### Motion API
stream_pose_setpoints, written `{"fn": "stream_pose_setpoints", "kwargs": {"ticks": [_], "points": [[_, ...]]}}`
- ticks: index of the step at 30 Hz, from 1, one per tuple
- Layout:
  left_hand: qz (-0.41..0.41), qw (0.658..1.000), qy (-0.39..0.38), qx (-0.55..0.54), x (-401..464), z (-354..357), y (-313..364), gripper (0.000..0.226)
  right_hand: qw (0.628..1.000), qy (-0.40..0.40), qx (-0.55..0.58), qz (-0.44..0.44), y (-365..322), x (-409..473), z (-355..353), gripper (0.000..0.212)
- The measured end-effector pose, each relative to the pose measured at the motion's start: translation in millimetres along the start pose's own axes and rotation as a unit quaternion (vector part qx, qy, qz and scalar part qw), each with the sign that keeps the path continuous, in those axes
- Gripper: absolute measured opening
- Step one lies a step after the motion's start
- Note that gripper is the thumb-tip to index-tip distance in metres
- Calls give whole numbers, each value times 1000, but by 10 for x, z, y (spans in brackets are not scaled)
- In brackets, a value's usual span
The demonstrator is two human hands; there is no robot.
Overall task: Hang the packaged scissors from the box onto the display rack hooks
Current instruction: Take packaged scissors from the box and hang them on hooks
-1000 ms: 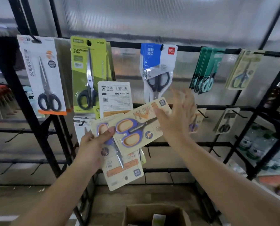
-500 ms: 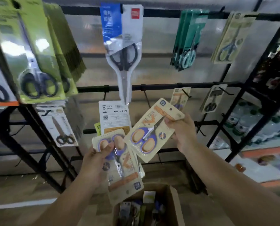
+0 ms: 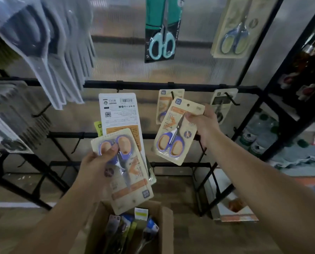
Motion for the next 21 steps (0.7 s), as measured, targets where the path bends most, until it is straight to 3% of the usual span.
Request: {"fn": "stream_pose_setpoints", "kwargs": {"ticks": [4,8,12,14,18,21], "points": [[10,1000,9,25,99,156,-10,15,994,-40,-93,-37,-61,287,153,26],[24,999,-19,36,240,271,-58,27,992,-71,-91,-56,8,417,349,31],[13,999,-28,34,360,361,-114,13,985,-58,-117,-110,29,441,324,39],[7,999,-33,36,417,379,-146,17,980,-58,-137,-128,25,466,305,40],[-1,999,-25,42,459,370,-196,25,986,-63,-111,-108,88,531,314,38],[2,999,-24,37,460,365,-209,14,993,-49,-67,-80,180,590,308,33]]}}
Point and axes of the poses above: each hand's wrist, its own x-axis towards the middle knuckle, its own z-axis out of the palm, y = z × x, the point moved 4 cm from there along x, towards the middle knuckle, and after that the axes turned 8 degrees about z, right-handed, at the moved point
